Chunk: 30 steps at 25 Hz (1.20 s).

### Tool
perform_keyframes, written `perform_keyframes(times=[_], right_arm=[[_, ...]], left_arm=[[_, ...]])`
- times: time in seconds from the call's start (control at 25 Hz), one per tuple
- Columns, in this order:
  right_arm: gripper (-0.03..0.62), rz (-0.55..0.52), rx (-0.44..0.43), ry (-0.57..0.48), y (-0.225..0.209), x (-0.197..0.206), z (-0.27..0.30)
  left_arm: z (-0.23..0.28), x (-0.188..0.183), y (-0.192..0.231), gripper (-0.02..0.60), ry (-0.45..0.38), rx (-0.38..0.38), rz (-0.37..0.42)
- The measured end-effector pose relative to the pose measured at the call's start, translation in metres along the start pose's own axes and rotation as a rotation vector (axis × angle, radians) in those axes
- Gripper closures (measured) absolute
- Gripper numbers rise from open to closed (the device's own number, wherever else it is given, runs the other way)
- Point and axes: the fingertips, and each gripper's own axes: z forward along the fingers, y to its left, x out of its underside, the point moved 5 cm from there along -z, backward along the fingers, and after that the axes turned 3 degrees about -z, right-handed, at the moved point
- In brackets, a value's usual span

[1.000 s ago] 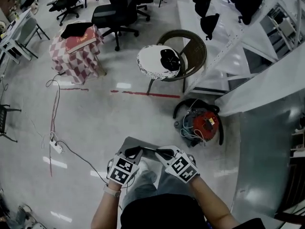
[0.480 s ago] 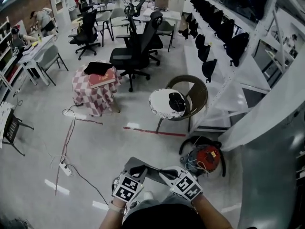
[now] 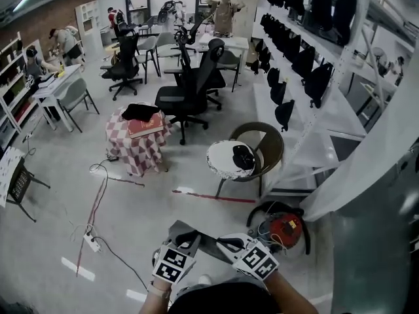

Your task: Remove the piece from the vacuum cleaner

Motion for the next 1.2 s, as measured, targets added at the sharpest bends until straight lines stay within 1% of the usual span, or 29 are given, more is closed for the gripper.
perform_keyframes(times=[0.24,0.4,0.56,0.84,1.2], right_arm=[[0.556,0.002,-0.011,-0.036,0.006,-0.011,0.0],[0.557,-0.013,-0.016,-0.032,0.012,-0.014,0.005],[0.557,-0.006,-0.017,-0.04,0.012,-0.014,0.011],[0.557,0.003,-0.017,-0.036,0.009,-0.012,0.014],[0.557,0.02,0.009,-0.029,0.002,-0.004,0.009]], left_arm=[[-0.012,-0.003,0.004,0.534,-0.026,-0.016,-0.03],[-0.019,-0.001,0.008,0.535,-0.033,-0.037,-0.042],[-0.02,-0.001,0.013,0.535,-0.03,-0.041,-0.047],[-0.013,0.003,0.017,0.535,-0.029,-0.023,-0.068],[0.0,0.0,0.012,0.536,-0.019,0.009,-0.059]])
